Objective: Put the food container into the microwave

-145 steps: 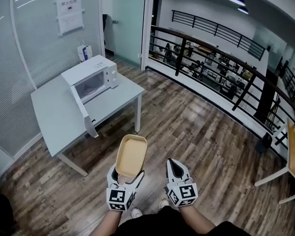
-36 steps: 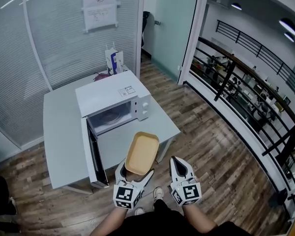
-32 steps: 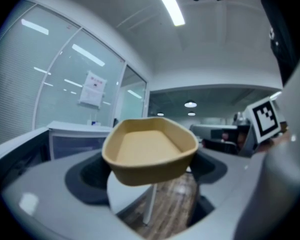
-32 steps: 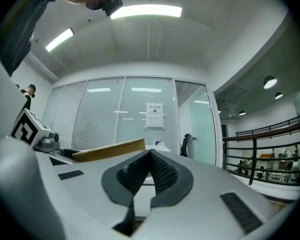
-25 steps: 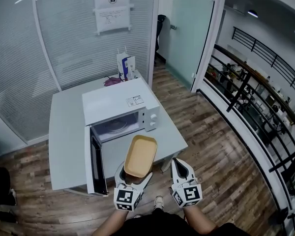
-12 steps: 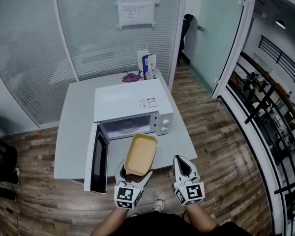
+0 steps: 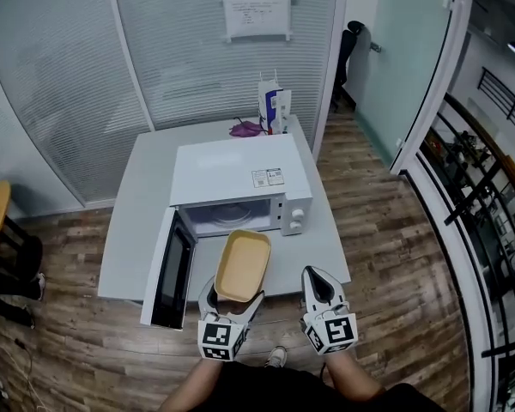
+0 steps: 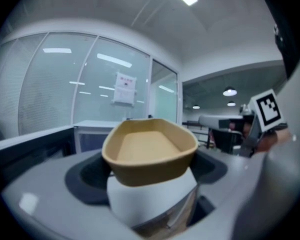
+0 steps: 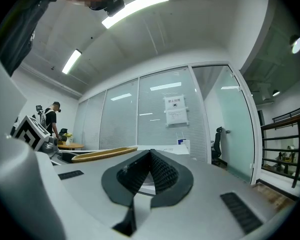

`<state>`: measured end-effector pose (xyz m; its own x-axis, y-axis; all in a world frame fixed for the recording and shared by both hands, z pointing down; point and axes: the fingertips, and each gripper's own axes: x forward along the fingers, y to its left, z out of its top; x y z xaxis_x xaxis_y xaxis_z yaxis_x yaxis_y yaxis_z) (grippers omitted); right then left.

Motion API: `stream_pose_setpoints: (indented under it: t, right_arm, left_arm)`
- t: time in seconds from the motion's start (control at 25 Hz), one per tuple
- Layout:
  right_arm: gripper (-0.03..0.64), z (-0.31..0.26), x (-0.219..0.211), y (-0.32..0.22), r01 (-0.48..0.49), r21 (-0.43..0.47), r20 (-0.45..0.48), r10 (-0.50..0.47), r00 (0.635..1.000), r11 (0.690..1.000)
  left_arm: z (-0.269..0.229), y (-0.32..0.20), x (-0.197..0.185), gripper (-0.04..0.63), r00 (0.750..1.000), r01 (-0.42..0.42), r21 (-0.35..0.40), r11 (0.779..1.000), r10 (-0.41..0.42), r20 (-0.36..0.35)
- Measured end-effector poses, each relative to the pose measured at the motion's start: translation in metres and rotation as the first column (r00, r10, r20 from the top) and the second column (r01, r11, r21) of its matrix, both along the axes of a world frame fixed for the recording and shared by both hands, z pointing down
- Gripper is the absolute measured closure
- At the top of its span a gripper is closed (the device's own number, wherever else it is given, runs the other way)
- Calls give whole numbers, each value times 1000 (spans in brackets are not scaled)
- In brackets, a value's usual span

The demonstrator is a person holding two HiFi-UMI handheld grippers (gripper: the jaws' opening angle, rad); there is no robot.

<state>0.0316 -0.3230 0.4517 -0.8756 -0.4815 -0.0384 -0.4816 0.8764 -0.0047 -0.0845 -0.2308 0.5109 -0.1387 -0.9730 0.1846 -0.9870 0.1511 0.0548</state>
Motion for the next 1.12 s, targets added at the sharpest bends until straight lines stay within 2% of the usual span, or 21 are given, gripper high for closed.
stream_pose_setpoints:
  t: [0.4,0.8,1.12]
  right_arm:
    - [618,20,-19,-11,51,-31,-25,-52,998,998]
    - [618,50,-62,-34,75,-51,-102,-80,992,996]
    - [618,71,-99,-56,99,-82,-135,-109,985,992]
  left_arm:
    - [18,0,-25,107,996,86,-45,995,-87,-15]
    - [34,-15,-61,107,993,117,-49,992,-118,-19]
    - [66,-39,-91,107,988,141,-95,985,-146,-47]
